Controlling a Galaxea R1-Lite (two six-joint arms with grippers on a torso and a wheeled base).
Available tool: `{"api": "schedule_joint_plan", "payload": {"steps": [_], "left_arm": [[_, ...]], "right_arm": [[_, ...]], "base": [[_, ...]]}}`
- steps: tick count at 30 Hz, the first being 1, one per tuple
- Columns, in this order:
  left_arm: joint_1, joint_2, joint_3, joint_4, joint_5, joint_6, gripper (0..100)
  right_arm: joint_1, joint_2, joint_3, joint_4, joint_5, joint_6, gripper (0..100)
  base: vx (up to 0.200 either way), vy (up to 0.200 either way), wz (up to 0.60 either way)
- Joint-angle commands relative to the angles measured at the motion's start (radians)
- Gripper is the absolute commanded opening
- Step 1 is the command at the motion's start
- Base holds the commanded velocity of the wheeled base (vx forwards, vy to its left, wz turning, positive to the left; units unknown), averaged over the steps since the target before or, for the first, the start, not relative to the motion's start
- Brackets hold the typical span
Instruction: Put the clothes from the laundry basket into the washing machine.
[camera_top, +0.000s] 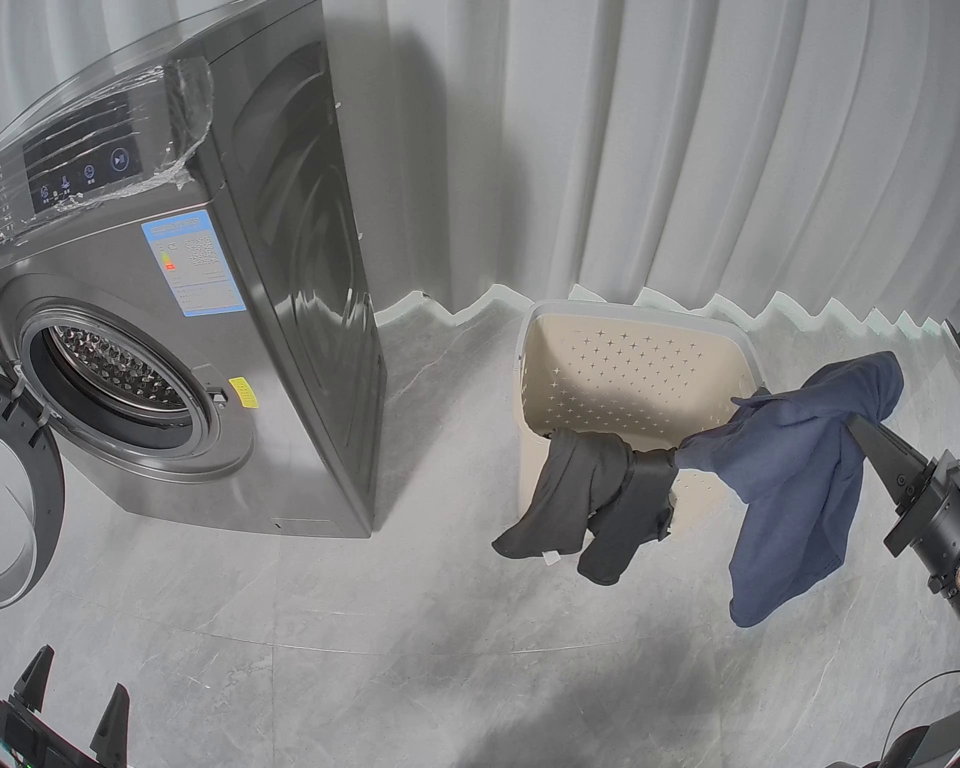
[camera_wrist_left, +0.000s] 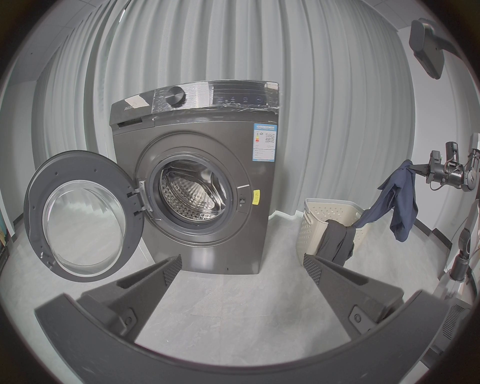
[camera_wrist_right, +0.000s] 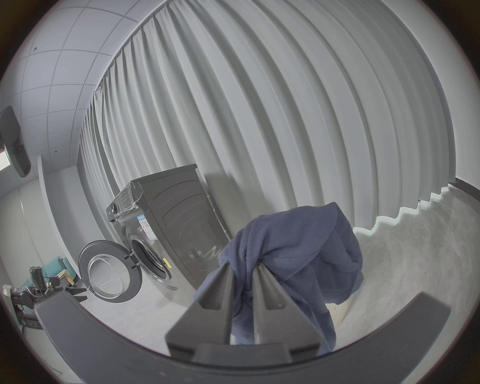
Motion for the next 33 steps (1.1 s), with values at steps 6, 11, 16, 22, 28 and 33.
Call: {"api": "schedule_joint_plan", "payload": {"steps": [6,11,16,22,28,33], "left_arm": [[0.000,-0.018,0.015,0.000,-0.001,-0.004,100],[0.000,-0.018,0.015,0.000,0.001,-0.002,100],[0.000,-0.018,0.015,0.000,0.001,-0.002,100],[0.000,-0.018,0.015,0.000,0.001,-0.004,100],[0.000,-0.018,0.015,0.000,0.001,-0.004,100],[0.000,-0.018,0.015,0.000,0.001,-0.004,100]], "right_arm": [[0.018,0.006,-0.004,0.002,0.000,-0.001,0],[0.027,-0.001,-0.001,0.001,0.000,-0.002,0],[0.039,-0.004,-0.002,-0.001,0.002,-0.004,0],[0.044,-0.004,-0.001,-0.001,0.008,-0.006,0],[0.042,-0.004,0.002,-0.001,0.010,-0.004,0],[0.042,0.000,0.005,0.004,0.010,0.001,0]], "base": [[0.000,0.200,0.00],[0.000,0.200,0.00],[0.000,0.200,0.00],[0.000,0.200,0.00],[0.000,0.200,0.00],[0.000,0.200,0.00]]}}
